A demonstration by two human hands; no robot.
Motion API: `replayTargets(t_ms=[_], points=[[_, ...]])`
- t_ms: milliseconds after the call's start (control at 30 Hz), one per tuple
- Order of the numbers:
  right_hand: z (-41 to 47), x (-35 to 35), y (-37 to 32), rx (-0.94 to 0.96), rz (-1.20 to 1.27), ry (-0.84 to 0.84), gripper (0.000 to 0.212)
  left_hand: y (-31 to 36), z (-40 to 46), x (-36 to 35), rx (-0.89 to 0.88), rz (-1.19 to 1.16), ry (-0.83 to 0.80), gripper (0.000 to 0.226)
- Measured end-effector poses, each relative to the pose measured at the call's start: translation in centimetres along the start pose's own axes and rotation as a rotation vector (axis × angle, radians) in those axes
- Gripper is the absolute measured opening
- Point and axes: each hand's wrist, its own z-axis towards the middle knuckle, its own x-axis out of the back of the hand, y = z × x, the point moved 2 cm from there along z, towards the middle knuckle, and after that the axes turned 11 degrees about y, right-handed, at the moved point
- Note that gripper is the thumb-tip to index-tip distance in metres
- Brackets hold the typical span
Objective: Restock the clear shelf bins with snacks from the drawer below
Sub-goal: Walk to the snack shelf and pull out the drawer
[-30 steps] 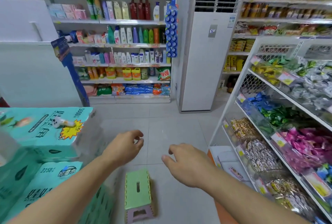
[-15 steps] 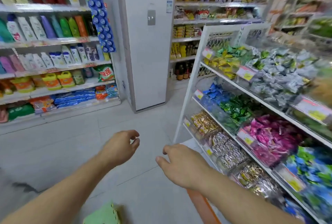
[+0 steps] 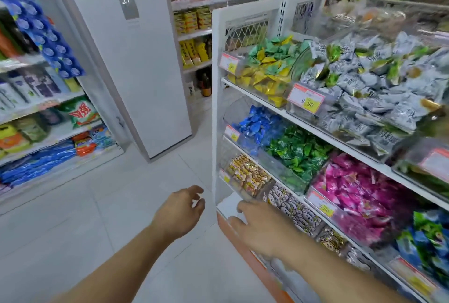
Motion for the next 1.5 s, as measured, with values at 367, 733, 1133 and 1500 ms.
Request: replayTargets(t_ms=[367, 733, 1133, 1500], points=[[8.4, -8.0, 6.9, -0.376, 0.038, 0.073, 0.052, 0.2, 14.4, -11.6, -0.242, -0.017, -0.305, 0.028], [9.7, -31.4, 11.4, -0.979, 0.399, 0.012, 0.049, -11.1, 16.0, -30.8, -0.38, -0.033, -0.707, 0.023], [7.2, -60.1, 21.2, -1.021, 0.355, 0.047, 0.045, -24.7, 10.2, -55.9, -0.445, 0.021, -0.74, 0.032], [4.8, -63.8, 21.0, -0.934, 0.09, 0.137, 0.04, -27.8, 9.4, -63.0, -0.829, 0.01, -0.532, 0.04]])
